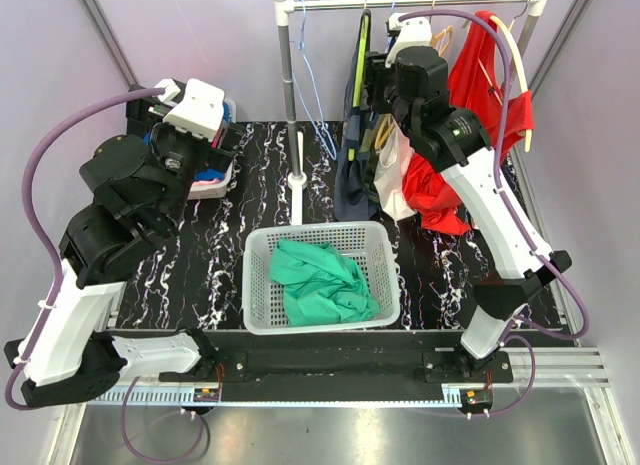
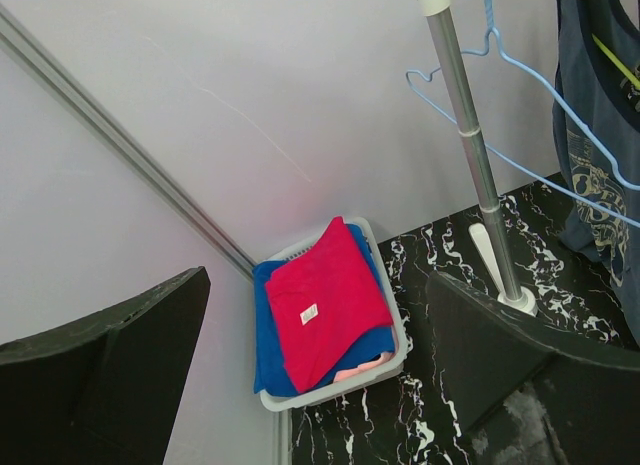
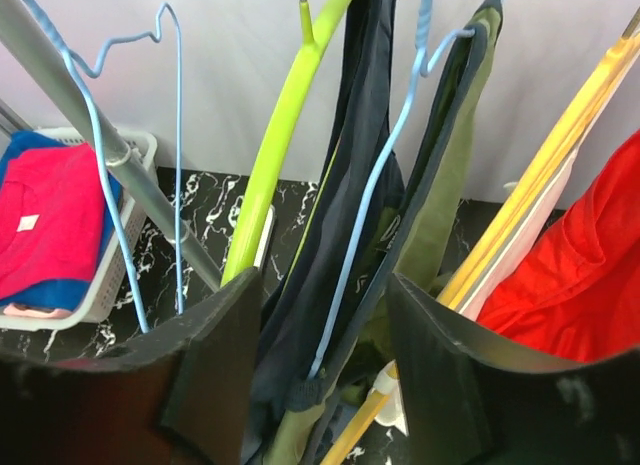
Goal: Remove the tank top from the hanger
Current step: Pick up the hanger from the clothesline.
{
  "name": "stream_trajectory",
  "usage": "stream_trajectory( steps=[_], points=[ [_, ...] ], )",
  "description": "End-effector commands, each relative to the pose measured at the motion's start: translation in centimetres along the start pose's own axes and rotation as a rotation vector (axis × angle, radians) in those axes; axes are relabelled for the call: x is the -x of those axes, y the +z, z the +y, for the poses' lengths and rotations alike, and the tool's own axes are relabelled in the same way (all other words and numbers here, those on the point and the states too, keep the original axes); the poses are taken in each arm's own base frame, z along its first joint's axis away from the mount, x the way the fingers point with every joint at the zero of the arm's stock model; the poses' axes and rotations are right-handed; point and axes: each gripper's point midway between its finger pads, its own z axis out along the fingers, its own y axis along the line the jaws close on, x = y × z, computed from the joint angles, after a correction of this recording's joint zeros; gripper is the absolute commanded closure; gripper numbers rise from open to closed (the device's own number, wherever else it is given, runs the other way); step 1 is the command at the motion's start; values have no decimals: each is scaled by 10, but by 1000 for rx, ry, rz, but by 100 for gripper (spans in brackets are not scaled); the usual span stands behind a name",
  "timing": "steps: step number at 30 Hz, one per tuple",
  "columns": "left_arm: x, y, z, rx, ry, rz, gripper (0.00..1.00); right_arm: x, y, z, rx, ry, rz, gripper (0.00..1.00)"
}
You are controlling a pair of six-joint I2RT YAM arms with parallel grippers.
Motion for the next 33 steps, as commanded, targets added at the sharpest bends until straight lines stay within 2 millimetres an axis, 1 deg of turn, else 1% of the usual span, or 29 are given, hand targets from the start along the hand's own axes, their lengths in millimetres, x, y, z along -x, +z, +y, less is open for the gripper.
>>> stream_trajectory(
  steps=[1,2,3,5,8,10,11,14,16,17,18,19,20,21,22,25,27,28,29,31,32,33],
  points=[
    [9,-3,6,2,-39,-40,1,17,-11,4,42,41,-27,32],
    [9,-3,5,0,-39,-40,1,22,-15,10,75,59,-34,30],
    [9,-4,6,0,-41,-40,1,26,-18,13,95,71,-40,25],
    [8,-3,5,-1,-37,-38,1,34,-23,23,155,98,-56,22],
    [8,-3,4,-4,-41,-39,1,40,-26,34,211,133,-64,21],
    [7,-3,4,-2,-37,-36,1,35,-21,39,223,136,-49,21],
    [7,-3,4,-2,-37,-36,1,37,-21,40,224,143,-52,21],
    [6,-4,4,-2,-34,-36,1,33,-14,42,220,149,-43,22],
    [6,-5,5,0,-36,-36,1,26,-5,43,207,145,-23,22],
    [6,-4,5,-1,-35,-35,1,28,-4,43,205,148,-28,22],
    [6,-5,6,0,-37,-37,1,17,5,44,192,137,2,22],
    [7,-5,6,1,-37,-38,1,15,8,43,176,136,9,22],
    [6,-5,7,2,-37,-38,1,20,8,41,168,139,-1,22],
    [7,-6,7,3,-39,-39,1,6,15,40,144,124,41,23],
    [7,-6,8,4,-37,-40,1,11,14,36,128,122,32,23],
    [7,-8,9,1,-41,-47,1,8,17,32,103,114,36,23],
    [7,-8,9,1,-41,-47,1,6,18,29,85,109,38,25],
    [8,-8,9,0,-44,-48,1,9,17,28,82,107,33,26],
    [8,-8,8,-1,-42,-46,1,4,19,27,72,99,47,29],
    [8,-7,7,-3,-41,-46,1,5,19,26,65,92,45,35],
    [8,-7,8,-1,-43,-47,1,6,17,25,63,90,46,41],
    [8,-7,8,-1,-40,-46,1,6,17,24,62,84,46,44]
  ],
)
